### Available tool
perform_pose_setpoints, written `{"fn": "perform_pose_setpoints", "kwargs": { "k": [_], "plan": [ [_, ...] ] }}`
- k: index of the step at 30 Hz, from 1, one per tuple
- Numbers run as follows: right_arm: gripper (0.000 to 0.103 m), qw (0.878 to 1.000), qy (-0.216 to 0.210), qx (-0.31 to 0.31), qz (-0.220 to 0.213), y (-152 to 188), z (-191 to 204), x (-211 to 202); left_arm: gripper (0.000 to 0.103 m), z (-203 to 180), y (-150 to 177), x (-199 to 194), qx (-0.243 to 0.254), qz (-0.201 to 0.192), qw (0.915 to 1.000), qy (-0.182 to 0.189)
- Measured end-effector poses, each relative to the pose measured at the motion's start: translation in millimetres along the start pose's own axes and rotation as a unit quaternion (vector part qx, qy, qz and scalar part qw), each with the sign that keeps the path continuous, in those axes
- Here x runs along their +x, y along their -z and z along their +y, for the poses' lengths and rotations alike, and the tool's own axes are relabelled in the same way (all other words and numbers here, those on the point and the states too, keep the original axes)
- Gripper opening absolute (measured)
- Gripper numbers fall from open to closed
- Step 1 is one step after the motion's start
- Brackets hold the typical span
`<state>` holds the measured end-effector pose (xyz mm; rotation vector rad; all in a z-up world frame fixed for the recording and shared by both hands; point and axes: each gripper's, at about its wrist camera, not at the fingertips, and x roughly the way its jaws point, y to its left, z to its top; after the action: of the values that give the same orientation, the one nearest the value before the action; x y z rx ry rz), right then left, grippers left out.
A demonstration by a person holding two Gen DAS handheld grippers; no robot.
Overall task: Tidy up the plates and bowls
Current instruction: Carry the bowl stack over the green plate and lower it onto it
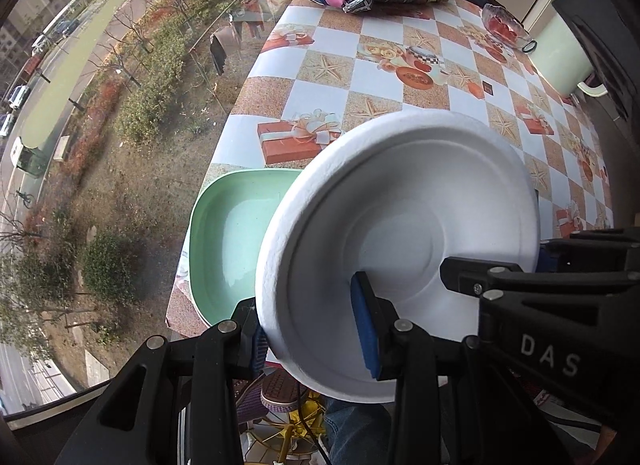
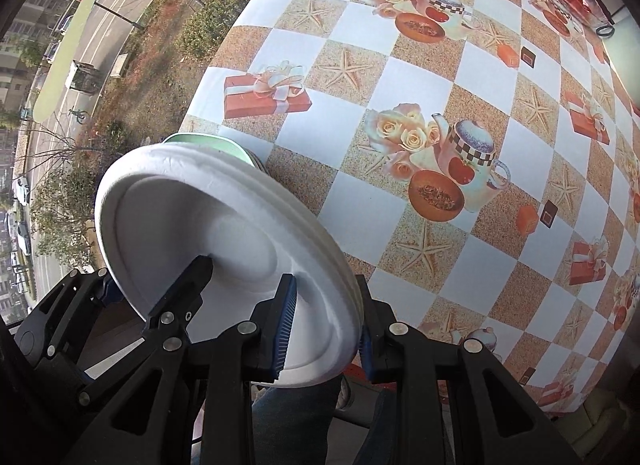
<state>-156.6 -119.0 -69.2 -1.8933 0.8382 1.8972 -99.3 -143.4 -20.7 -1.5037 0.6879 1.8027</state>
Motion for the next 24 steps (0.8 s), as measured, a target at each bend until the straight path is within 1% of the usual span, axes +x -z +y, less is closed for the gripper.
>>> {"fn": "perform_pose_setpoints", "kwargs": {
  "k": [5,11,24],
  "plan": [
    [0.03,1.0,0.003,-0.018,0.0,-10.3,24.8,9.9,0.04,15.7,2.3,-2.8,-0.02,-0.002,0.9998,-0.004],
    [0.03,0.999,0.003,-0.035,0.004,-10.6,37.9,8.2,0.04,28.8,6.6,-3.2,-0.035,-0.002,0.9993,-0.008],
    [0.03,0.997,0.007,-0.073,0.012,-15.7,66.5,19.7,0.04,54.5,16.8,-1.2,-0.07,0.004,0.9975,-0.012]
  ]
}}
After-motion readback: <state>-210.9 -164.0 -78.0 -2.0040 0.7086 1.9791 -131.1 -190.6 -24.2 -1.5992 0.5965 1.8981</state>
